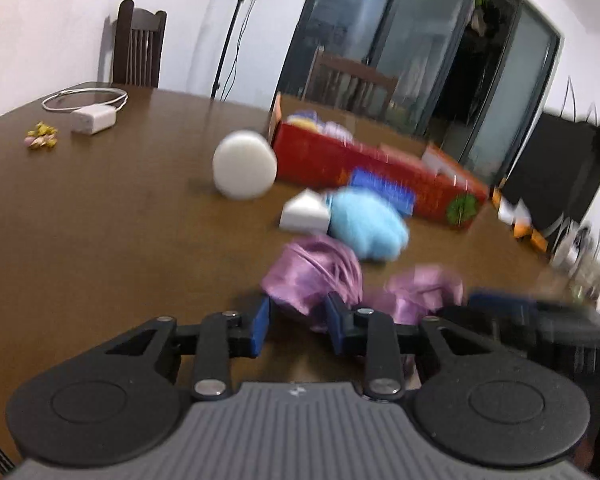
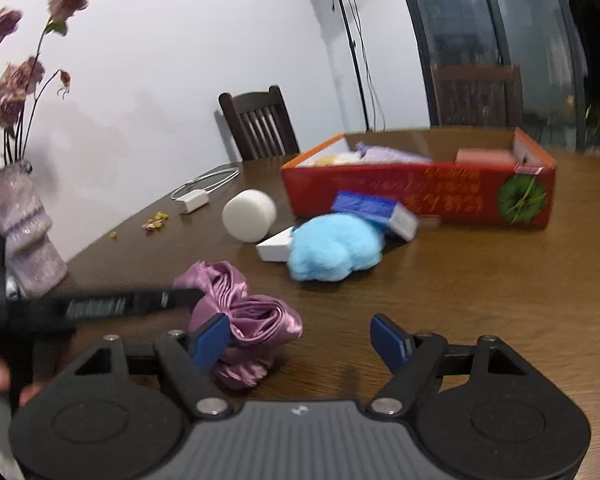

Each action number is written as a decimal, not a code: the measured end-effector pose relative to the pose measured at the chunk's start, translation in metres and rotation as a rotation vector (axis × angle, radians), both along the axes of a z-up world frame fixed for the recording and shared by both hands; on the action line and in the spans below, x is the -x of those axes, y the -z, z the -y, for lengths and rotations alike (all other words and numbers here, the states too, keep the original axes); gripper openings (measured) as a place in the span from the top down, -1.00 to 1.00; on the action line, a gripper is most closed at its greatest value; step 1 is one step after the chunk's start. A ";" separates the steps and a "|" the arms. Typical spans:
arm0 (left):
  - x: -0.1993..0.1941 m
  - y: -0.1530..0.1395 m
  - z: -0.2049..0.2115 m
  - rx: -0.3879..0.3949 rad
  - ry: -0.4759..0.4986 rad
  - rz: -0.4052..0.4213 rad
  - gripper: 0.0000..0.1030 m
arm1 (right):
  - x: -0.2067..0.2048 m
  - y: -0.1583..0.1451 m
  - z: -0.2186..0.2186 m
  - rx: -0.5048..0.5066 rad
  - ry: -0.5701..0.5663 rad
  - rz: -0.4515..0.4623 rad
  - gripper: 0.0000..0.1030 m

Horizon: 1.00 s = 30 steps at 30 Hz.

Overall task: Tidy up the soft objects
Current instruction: 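Close both grippers on the pink satin scrunchie, then lift the pink scrunchie with both grippers and carry it over the box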

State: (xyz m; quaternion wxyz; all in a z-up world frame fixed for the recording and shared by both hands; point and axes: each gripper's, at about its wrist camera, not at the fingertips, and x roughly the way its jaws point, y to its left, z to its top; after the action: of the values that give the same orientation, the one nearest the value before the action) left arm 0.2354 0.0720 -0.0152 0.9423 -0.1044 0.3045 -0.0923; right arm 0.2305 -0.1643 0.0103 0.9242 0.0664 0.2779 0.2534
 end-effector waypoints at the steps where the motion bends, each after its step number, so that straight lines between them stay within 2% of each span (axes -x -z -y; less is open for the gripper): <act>1: 0.004 0.003 0.001 -0.016 0.011 -0.014 0.41 | 0.000 0.000 -0.002 -0.005 -0.009 -0.001 -0.49; 4: 0.017 0.002 0.002 -0.032 0.046 0.001 0.41 | -0.002 0.005 -0.010 -0.005 -0.030 -0.027 -0.45; 6: 0.019 -0.006 -0.003 -0.003 0.055 0.033 0.34 | -0.004 0.010 -0.015 0.003 -0.037 -0.047 -0.39; 9: 0.015 -0.019 -0.012 0.017 0.029 0.107 0.12 | -0.006 0.013 -0.020 0.010 -0.047 -0.052 -0.16; 10: 0.011 -0.022 -0.013 0.014 0.014 0.121 0.01 | -0.007 0.014 -0.021 0.018 -0.044 -0.053 -0.12; 11: 0.005 -0.024 -0.015 0.019 0.010 0.140 -0.27 | -0.008 0.016 -0.023 0.030 -0.036 -0.057 -0.07; 12: 0.000 -0.024 -0.016 0.020 0.005 0.153 -0.47 | -0.009 0.018 -0.024 0.038 -0.029 -0.061 -0.06; 13: -0.005 -0.024 -0.015 0.016 -0.010 0.154 -0.58 | -0.008 0.017 -0.023 0.042 -0.026 -0.058 -0.05; 15: -0.014 -0.021 -0.014 0.008 0.007 0.141 -0.49 | 0.000 0.007 -0.021 0.018 -0.045 -0.039 -0.06; 17: -0.022 -0.015 -0.012 0.011 0.021 0.086 -0.07 | 0.008 -0.003 -0.017 -0.011 -0.056 0.011 -0.21; 18: -0.025 -0.011 -0.012 0.020 0.034 0.060 0.02 | 0.009 -0.008 -0.016 -0.011 -0.044 0.034 -0.21; 24: -0.022 0.001 -0.021 0.105 0.031 0.031 0.07 | -0.021 0.003 -0.024 0.027 0.002 -0.032 -0.18; 27: -0.023 0.002 -0.022 0.125 0.054 0.023 0.25 | -0.027 0.008 -0.034 0.035 -0.026 -0.026 0.12; 29: -0.023 0.002 -0.020 0.118 0.066 0.027 0.32 | -0.027 0.011 -0.038 0.037 -0.055 -0.028 0.44; 30: -0.023 0.002 -0.018 0.109 0.070 0.032 0.32 | -0.025 0.012 -0.040 0.048 -0.058 -0.022 0.45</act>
State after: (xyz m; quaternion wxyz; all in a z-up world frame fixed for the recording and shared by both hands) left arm 0.2581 0.0901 -0.0170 0.9361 -0.1435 0.2873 -0.1433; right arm 0.2559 -0.1242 -0.0017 0.9147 0.0390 0.2960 0.2725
